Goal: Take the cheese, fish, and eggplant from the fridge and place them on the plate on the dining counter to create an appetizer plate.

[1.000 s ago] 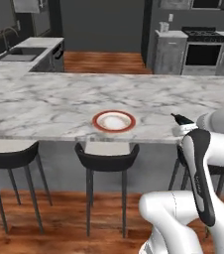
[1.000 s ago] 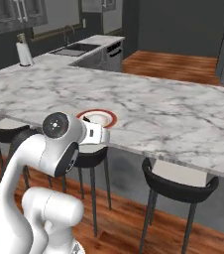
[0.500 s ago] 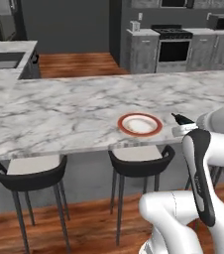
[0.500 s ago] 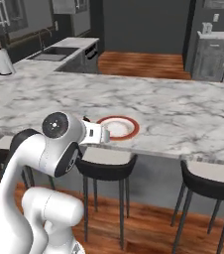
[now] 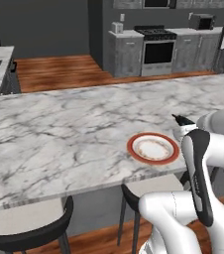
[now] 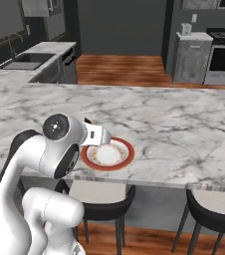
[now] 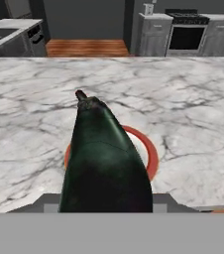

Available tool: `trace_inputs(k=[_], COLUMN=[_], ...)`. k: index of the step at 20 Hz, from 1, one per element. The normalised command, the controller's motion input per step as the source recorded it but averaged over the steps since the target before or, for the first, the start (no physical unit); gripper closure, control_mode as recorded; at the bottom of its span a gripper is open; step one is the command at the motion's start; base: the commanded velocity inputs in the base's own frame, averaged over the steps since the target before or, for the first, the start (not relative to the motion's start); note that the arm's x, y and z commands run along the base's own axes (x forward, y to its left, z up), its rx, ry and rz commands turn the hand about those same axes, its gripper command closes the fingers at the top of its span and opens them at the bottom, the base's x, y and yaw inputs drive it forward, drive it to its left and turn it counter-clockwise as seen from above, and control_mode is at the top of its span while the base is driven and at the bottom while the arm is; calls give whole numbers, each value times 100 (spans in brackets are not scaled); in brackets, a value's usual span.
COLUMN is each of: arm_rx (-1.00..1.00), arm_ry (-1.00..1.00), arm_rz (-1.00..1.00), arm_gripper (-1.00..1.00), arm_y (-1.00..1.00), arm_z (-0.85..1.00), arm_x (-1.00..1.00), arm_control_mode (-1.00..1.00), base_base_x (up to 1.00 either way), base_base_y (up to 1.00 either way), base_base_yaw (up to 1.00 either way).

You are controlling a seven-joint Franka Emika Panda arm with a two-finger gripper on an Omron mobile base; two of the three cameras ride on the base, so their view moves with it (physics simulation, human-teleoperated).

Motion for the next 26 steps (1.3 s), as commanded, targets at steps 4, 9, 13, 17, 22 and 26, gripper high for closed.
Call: trace_inputs(k=[4,9,13,17,22,26], arm_rx=[0,0,0,0,0,0], arm_ry=[0,0,0,0,0,0], arm_rz=[0,0,0,0,0,0], arm_gripper=[100,100,100,100,100,100], arm_y=[0,0,0,0,0,0], arm_z=[0,0,0,0,0,-4], arm_x=[0,0,0,0,0,9], arm_control_mode=[100,100,100,100,100,-100], base_base_x=[87,88,88,94,79,38], base_base_y=[-10,-19,-25,-22,-2,1], base_base_yaw=[-8,6,26,35,21,0])
